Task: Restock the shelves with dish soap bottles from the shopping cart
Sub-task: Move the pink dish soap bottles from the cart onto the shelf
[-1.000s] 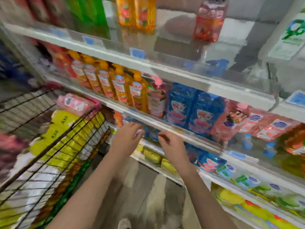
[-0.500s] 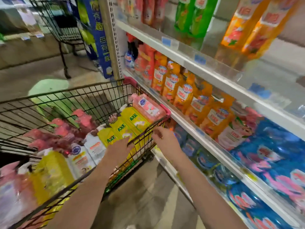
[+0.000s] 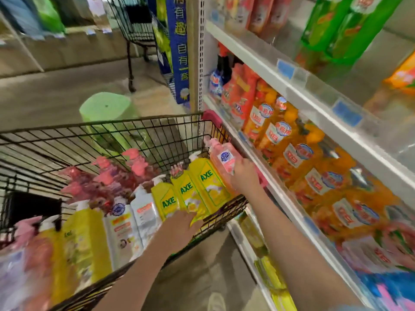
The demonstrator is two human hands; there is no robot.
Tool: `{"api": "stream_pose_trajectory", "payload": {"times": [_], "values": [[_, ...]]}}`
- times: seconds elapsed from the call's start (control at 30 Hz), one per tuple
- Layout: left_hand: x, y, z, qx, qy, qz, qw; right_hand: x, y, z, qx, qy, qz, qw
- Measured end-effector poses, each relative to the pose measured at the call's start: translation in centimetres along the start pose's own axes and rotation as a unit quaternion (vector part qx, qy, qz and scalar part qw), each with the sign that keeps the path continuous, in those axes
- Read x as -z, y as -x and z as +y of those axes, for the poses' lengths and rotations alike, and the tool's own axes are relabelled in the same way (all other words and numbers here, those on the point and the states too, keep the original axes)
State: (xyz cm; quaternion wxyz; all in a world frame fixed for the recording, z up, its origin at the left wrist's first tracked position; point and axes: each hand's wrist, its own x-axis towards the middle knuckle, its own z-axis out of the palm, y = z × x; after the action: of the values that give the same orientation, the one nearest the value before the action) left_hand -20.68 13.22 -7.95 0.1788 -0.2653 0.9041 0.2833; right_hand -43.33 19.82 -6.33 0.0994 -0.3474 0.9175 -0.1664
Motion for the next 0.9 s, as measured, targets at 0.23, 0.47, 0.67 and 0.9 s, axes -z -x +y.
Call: {"api": "stream_pose_trajectory", "payload": {"times": [0.23,0.47,0.67,0.9], "values": [[-0.6,-0.3,-1.0,0.036,-0.017,0.044,0.998,-4.1,-5.0,-0.5,-0.083,0.153,-0.083,0.981],[-0.2,0.1,-0.3,0.05,-0.034,0.061,0.996,-3.8,-5.7,-0.6,-0.106,0.11,-0.034,0.988],[0.2,0.5,0.0,0.057,0.024,0.063,0.996,-1.3,-4.1,0.0,-0.04,-0.059,-0.01,0.997],[3.3,0.6,0.3,0.118,0.527,0.167,0.825,1.3,1.2,-5.6,0.102,-0.122,-0.014,0.987]]}}
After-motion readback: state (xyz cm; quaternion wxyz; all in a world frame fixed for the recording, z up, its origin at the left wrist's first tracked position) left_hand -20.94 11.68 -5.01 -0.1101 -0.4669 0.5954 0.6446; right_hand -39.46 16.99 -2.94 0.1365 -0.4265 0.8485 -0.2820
